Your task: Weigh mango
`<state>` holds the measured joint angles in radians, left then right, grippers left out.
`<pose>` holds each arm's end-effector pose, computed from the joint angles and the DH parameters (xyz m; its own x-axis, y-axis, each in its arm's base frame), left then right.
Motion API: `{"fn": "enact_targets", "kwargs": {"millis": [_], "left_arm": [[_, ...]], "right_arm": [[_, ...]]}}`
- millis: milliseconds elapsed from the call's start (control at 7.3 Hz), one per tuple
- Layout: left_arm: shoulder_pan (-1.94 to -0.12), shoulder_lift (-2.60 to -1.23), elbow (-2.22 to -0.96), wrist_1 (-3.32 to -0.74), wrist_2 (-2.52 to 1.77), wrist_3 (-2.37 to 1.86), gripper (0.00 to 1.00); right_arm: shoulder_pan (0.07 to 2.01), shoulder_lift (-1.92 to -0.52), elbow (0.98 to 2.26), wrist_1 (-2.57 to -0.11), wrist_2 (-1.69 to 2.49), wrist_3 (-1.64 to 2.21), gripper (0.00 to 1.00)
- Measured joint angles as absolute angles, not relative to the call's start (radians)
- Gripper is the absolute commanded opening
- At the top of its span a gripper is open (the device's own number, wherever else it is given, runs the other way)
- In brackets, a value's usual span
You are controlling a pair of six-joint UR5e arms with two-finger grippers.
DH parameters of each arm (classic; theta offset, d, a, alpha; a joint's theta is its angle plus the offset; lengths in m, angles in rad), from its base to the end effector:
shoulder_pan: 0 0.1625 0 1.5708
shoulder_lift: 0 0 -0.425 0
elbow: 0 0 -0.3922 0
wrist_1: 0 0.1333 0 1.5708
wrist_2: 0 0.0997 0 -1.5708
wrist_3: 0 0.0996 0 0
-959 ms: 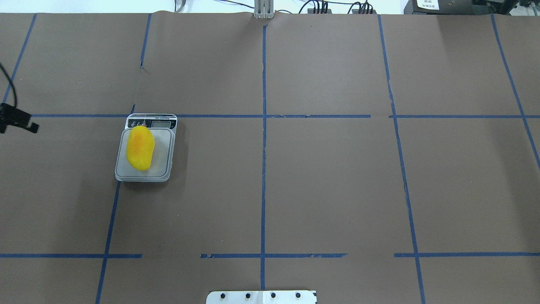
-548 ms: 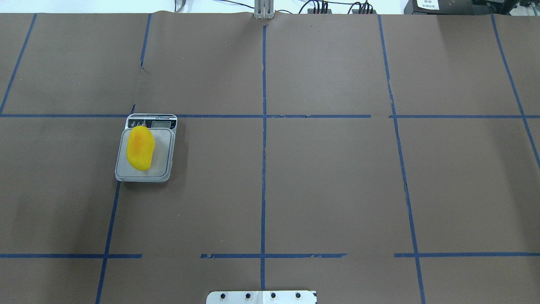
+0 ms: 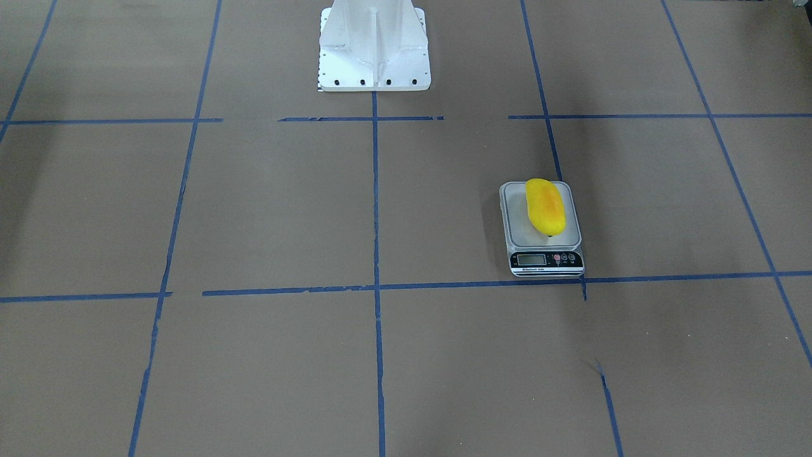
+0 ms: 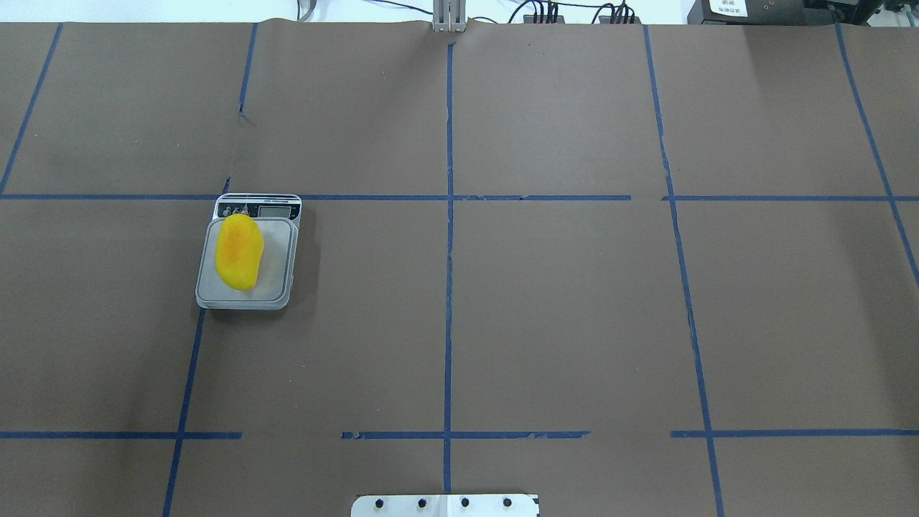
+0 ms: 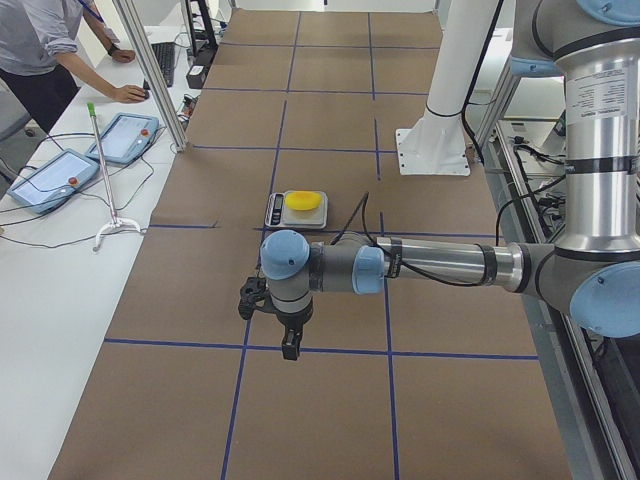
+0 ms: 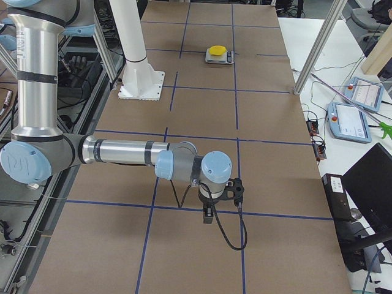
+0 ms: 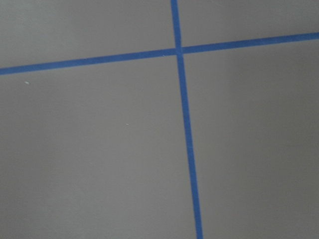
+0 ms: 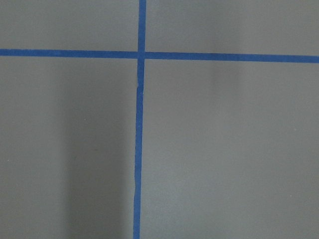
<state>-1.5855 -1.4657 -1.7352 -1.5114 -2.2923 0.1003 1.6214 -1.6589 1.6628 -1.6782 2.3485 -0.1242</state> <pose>-0.0741 -0.4456 0.6367 0.7484 0.0891 -0.6572 -0.0605 0.9960 0.0660 0.0859 -0.4429 0.6652 0.7087 -0.0155 0.7053 0.0378 0.9992 -0.0161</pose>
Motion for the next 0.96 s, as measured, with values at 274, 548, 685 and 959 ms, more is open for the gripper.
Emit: {"fn": "enact_targets", "kwargs": {"millis": [274,548,685,959], "left_arm": [[-1.614,-1.469,-1.731,-1.499,-2.286,0.107,1.0],[-1.62,-1.469,-1.722,-1.497,-2.289,0.107,1.0],[-1.621,-1.468,-1.713,-1.495,-2.291,0.107,1.0],[-1.622,-1.471,-1.708,-1.455,-2.293,0.107,1.0]], "right_arm": [[1.621,-1.659,1.663,-1.678,2.349,-0.124,1.0],[1.621,-1.659,1.663,-1.678,2.349,-0.124,1.0],[1.621,-1.66,1.663,-1.678,2.349,-0.124,1.0],[1.621,-1.659,1.663,-1.678,2.349,-0.124,1.0]]}}
